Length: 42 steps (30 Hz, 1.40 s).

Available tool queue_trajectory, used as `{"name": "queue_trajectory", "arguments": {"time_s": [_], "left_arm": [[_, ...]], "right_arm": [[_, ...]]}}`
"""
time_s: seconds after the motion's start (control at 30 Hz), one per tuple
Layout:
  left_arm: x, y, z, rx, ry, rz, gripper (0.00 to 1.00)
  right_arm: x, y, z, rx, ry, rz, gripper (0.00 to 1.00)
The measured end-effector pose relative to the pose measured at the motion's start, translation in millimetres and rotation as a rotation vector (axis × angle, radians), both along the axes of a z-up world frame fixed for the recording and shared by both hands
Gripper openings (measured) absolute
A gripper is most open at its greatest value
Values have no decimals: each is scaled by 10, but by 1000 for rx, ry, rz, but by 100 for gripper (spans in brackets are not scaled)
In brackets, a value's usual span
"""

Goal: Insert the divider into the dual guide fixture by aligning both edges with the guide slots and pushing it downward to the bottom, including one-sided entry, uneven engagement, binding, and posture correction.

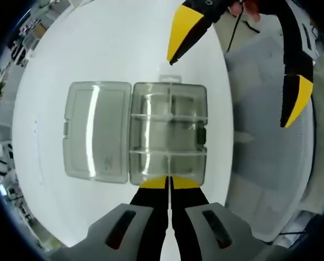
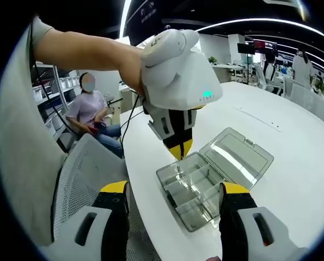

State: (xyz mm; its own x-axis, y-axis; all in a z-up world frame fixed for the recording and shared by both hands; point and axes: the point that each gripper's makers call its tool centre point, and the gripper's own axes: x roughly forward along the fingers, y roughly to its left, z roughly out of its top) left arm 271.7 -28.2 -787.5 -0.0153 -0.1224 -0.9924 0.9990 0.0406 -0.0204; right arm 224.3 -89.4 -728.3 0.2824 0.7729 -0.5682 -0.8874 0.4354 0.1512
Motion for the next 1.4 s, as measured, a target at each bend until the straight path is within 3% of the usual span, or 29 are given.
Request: {"name": "queue_trajectory", "arguments": {"time_s": [0.77, 1.4], "left_arm": [[-9, 11, -56, 7, 4, 0, 0], [2, 13, -207, 21, 0, -37, 0]], "right_arm": [[8, 5, 4, -1, 2, 8, 64], [-1, -13, -26, 8, 15, -1, 65]]}}
